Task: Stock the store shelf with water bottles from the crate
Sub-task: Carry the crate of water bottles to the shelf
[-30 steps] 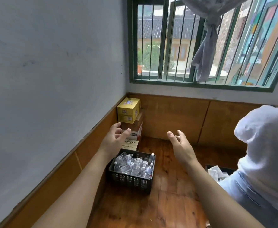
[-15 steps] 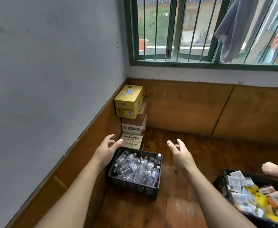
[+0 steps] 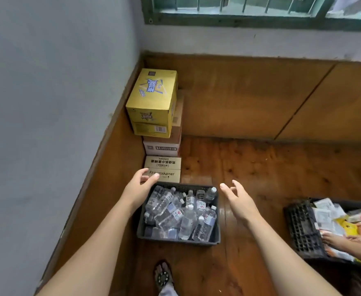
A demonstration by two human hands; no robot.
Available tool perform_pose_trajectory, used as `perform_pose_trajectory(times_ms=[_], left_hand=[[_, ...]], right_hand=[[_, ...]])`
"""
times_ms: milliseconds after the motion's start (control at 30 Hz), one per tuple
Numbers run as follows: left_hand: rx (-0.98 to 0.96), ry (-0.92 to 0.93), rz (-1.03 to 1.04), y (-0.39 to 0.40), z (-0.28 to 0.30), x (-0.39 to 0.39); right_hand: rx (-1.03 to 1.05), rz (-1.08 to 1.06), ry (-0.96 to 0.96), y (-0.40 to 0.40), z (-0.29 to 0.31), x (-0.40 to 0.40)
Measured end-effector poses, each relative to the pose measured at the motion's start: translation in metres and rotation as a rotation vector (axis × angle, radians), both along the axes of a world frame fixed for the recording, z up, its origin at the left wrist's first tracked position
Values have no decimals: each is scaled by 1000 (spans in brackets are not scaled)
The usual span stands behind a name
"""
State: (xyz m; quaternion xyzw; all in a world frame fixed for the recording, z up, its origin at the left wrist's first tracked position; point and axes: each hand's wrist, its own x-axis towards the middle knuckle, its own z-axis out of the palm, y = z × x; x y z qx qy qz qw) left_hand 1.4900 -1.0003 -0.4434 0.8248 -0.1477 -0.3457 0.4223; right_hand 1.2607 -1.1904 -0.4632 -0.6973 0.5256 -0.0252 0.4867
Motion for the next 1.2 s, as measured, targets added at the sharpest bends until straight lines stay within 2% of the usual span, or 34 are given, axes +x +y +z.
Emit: perform_pose_trajectory(times_ms=[267,600,800,867,1033,1200], left_hand=[[129,124,-1,-43,-130,91],[373,252,109,-52,-380,126],[536,279,200,-28,-499,137],[526,288,208,-25,-523,135],[470,292,280,-22,-551,134],[443,399,369,-23,-572,151]], right_hand=[[65,-48,168,-58,-112,59],[304,-143,275,-104,-378,57],[438,-216,249,-130,-499,20],[489,-268,206,-135,-524,10],[575,-267,160,-121,-529,28],[537,-321,128,-127,-556,28]])
